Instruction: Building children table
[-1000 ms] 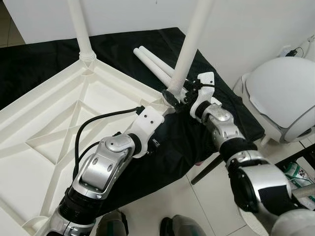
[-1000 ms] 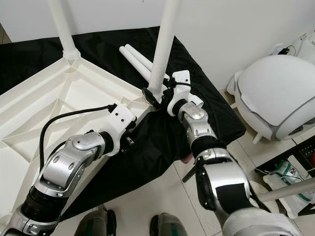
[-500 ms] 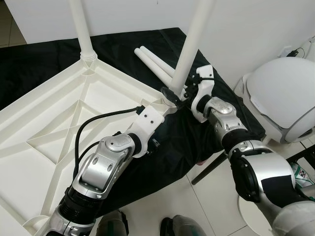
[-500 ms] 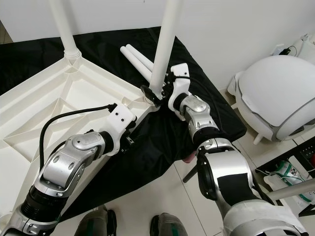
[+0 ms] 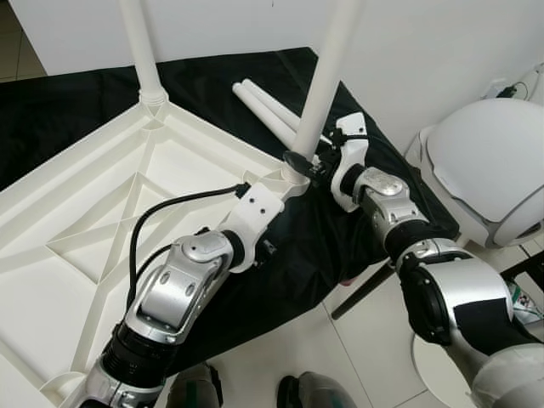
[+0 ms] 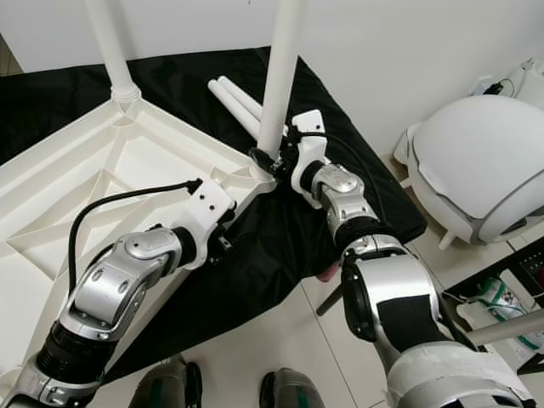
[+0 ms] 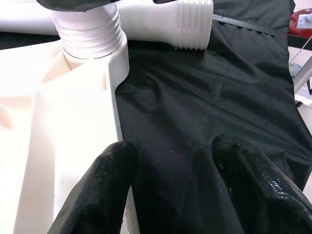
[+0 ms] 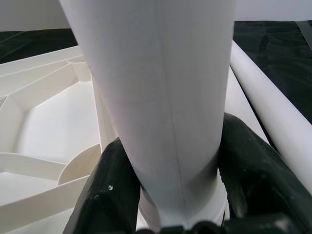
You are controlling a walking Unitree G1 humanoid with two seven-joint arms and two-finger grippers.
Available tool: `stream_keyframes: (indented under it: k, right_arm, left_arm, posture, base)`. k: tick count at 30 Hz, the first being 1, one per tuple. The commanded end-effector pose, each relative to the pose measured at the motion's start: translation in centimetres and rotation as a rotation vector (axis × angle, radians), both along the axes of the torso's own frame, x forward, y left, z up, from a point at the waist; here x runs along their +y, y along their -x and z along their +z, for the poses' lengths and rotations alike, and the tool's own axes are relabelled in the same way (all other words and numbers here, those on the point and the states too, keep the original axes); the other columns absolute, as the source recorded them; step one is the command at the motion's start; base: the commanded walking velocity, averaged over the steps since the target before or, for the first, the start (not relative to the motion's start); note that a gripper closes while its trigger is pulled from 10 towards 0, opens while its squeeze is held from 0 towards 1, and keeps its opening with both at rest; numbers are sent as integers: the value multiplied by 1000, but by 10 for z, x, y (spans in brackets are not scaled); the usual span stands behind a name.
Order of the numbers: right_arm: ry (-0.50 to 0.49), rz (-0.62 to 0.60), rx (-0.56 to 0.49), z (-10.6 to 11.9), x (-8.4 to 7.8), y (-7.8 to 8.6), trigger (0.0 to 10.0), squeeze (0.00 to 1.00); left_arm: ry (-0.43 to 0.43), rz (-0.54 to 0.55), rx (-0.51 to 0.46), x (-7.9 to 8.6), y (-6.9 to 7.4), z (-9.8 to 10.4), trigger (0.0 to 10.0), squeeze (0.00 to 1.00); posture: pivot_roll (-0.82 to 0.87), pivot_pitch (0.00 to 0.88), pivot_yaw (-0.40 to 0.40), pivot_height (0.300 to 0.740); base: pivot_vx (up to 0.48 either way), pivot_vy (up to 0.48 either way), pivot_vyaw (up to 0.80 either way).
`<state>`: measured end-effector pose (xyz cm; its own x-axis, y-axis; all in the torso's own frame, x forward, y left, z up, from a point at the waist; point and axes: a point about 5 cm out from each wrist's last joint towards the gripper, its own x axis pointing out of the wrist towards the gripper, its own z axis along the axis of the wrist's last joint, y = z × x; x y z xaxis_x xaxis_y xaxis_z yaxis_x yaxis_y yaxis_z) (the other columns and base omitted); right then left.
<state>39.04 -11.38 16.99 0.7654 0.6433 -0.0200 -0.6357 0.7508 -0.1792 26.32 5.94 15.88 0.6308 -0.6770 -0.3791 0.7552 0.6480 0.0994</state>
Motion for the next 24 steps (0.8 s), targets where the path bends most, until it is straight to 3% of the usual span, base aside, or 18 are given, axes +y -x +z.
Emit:
stream_keyframes:
  k: [1, 8, 13, 20, 24]
  right_arm:
    - [-6, -5, 11, -2, -1, 0, 0, 0]
    - [-49, -62, 37, -7, 0, 0, 0, 0]
    - [-110, -208, 67, -13, 5, -1, 0, 0]
    - [-133, -260, 71, -14, 8, -2, 0, 0]
    - [-156, -393, 60, -15, 26, 0, 0, 0]
  left_arm:
    - [-11, 20, -7, -2, -1, 0, 10000, 0]
    - [-10, 19, -8, -2, -1, 1, 10000, 0]
    - [-8, 18, -8, -3, -1, 1, 10000, 0]
    - [-6, 17, -7, -3, -1, 1, 10000, 0]
    - [-5, 13, -6, -4, 0, 0, 10000, 0]
  posture:
    - [5, 48, -33, 740]
    - [3, 47, -34, 740]
    - [-1, 48, -36, 740]
    - [-1, 49, -37, 740]
    - [-5, 47, -40, 740]
  base:
    - [0, 0, 0]
    - [0, 0, 0]
    - [0, 0, 0]
    - [0, 0, 0]
    - [0, 0, 0]
